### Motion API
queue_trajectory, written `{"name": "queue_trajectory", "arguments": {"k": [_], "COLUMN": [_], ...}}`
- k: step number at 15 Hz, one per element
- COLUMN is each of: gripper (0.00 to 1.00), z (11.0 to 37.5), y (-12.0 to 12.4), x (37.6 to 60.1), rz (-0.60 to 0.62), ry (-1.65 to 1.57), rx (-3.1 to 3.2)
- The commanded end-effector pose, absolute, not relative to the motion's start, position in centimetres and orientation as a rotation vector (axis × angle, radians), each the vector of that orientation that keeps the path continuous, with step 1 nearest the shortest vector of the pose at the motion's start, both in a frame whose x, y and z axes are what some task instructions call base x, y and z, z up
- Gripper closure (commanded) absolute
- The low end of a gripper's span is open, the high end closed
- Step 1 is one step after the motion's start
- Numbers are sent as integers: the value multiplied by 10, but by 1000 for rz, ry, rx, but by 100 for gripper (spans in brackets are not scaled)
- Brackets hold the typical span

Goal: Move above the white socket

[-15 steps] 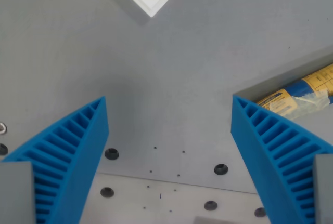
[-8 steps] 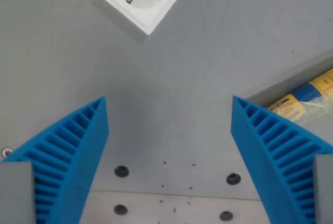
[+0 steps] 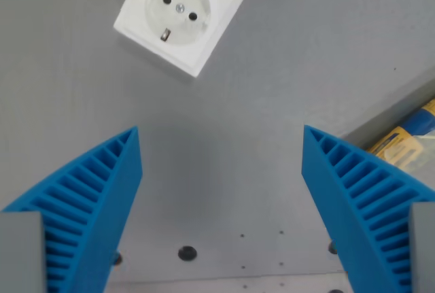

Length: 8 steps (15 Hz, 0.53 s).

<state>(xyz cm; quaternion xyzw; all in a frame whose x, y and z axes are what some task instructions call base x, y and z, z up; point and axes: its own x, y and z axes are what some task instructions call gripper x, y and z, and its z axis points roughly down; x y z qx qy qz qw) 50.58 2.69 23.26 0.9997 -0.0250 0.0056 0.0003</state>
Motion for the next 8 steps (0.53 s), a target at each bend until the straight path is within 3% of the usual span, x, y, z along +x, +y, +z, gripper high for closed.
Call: {"name": "queue_trajectory", "arguments": {"k": [1, 8], "gripper": [0, 0], "z": [228, 212], "y": [32, 37], "x": [519, 533], "rz": [-9, -1], "ry": [-506, -699], "rx": [3092, 3046]}}
